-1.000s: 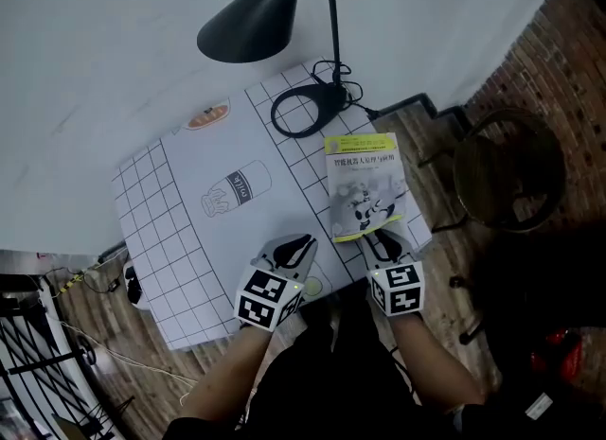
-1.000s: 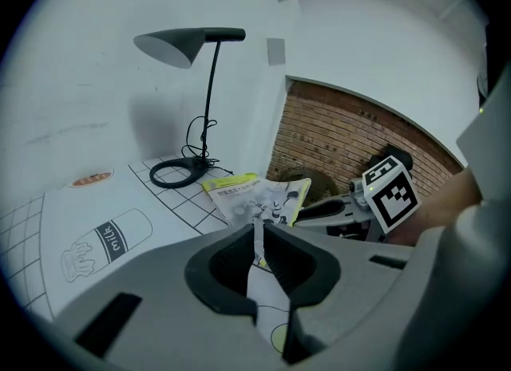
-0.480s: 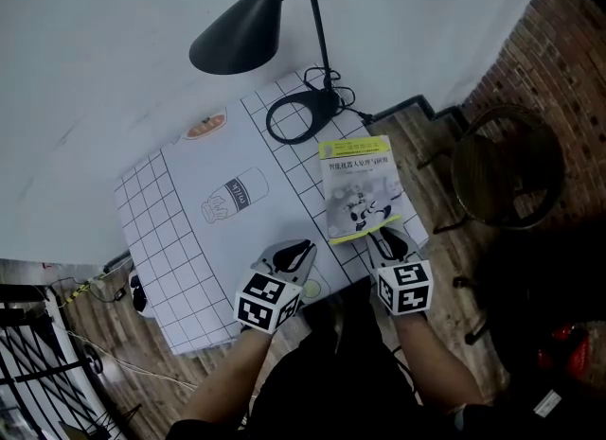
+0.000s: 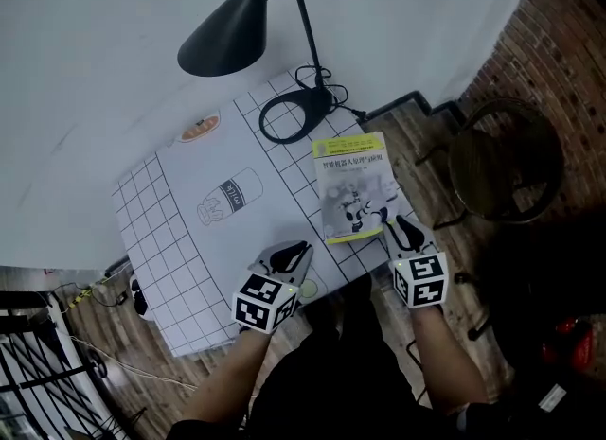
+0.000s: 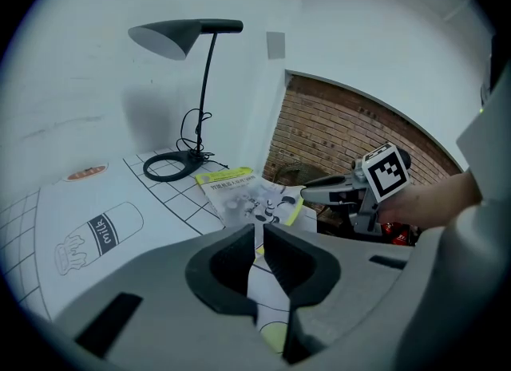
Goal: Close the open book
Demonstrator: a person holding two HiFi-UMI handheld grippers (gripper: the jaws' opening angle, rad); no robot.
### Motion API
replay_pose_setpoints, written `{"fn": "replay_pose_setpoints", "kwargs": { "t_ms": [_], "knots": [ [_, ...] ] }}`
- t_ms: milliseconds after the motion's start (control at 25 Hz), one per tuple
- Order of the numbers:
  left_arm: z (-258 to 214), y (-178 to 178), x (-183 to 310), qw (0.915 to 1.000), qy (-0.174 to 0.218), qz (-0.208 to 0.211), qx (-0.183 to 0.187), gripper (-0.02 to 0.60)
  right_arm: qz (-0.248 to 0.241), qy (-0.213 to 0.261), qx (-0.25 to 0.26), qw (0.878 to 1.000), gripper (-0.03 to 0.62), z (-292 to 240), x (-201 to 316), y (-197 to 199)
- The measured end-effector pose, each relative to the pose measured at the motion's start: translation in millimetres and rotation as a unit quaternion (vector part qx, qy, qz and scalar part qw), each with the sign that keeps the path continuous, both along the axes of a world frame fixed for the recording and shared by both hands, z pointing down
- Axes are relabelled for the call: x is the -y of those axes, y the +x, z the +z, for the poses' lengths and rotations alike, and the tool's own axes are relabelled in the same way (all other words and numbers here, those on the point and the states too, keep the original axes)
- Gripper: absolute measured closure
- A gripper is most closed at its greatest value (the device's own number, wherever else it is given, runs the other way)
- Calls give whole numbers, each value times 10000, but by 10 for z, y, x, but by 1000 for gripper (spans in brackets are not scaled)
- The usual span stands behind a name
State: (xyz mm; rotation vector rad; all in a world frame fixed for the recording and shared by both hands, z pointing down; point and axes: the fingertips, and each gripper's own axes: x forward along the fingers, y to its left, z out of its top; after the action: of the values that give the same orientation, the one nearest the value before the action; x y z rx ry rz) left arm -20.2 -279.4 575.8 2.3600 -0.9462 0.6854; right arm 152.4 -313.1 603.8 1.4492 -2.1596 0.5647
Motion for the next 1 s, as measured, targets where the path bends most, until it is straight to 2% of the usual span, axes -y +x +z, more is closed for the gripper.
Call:
{"fn": "replay_pose_setpoints", "kwargs": {
  "t_ms": [240, 440, 600, 720, 1000],
  "knots": [
    [-6, 43, -20, 10000, 4, 96, 25, 541, -76, -272, -72, 9996, 491, 166, -84, -42],
    [-157, 5, 1, 9999, 130, 97, -2, 541, -42, -15, -3, 10000, 538, -65, -89, -58],
    [-355, -55, -26, 9996, 263, 62, -57, 541, -255, 177, 20, 9995, 580, -284, -123, -142],
    [-514, -82, -62, 9991, 402, 97, -111, 541, -253, 336, -67, 9991, 589, -433, -163, -144],
    [-772, -271, -188, 9974, 650, 52, -311, 541, -73, 375, -124, 9992, 589, -609, -322, -199]
  ]
}}
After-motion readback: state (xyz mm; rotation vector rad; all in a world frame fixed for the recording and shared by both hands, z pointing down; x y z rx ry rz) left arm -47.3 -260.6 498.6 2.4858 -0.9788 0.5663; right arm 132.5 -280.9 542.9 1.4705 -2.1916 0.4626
